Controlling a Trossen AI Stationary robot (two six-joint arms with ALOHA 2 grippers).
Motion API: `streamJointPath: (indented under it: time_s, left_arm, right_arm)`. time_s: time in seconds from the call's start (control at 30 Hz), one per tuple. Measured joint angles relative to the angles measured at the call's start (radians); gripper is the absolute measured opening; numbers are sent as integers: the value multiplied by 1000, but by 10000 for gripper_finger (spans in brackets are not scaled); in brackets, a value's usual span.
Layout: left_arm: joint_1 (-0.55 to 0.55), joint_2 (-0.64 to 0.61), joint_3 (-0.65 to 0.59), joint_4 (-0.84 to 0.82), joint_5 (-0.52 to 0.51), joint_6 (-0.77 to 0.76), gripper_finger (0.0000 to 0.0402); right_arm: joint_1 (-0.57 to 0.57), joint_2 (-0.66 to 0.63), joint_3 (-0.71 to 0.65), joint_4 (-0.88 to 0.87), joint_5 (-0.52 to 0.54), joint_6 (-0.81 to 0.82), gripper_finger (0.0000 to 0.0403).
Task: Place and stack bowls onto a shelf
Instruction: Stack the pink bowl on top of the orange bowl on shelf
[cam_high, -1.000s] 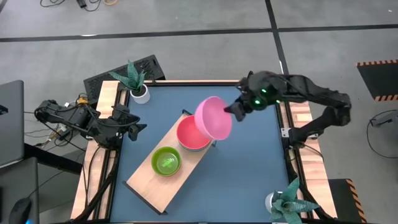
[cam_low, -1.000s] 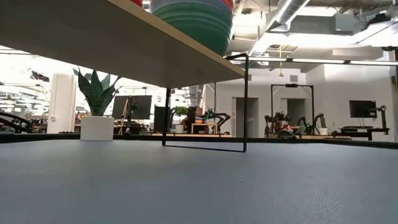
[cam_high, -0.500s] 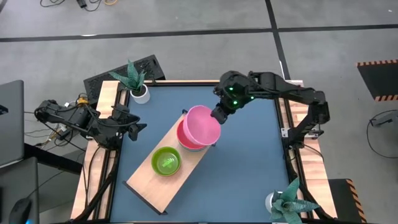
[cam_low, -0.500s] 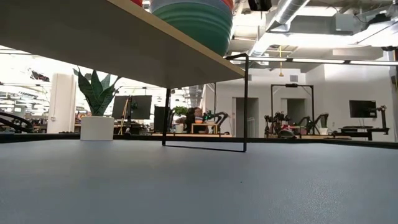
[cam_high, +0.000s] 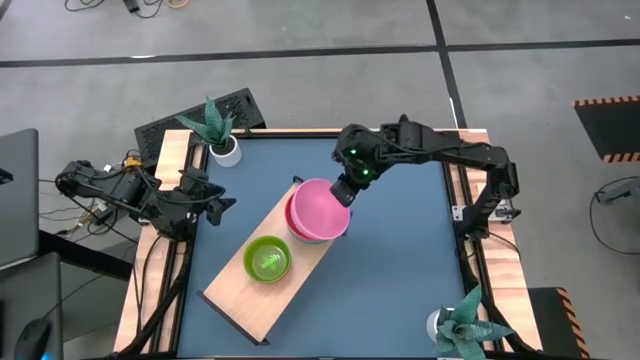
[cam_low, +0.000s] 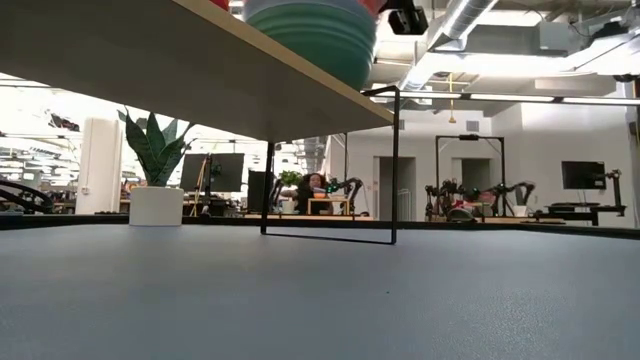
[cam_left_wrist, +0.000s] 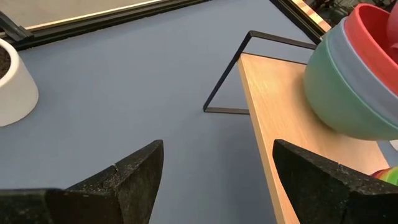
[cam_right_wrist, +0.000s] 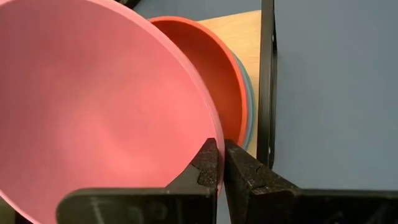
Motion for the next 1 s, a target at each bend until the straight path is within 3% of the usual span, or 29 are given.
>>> streamJointPath:
  time_s: [0.2, 0.63, 1.0]
  left_arm:
    - [0, 0, 0, 1, 0, 0, 286]
    - [0, 0, 0, 1, 0, 0, 286]
    - [0, 0, 0, 1, 0, 0, 286]
  right_arm:
    - [-6, -2, 0, 4, 2, 0, 62]
    - [-7, -2, 0, 15, 3, -76, 81]
    - [-47, -5, 8, 28, 3, -72, 183]
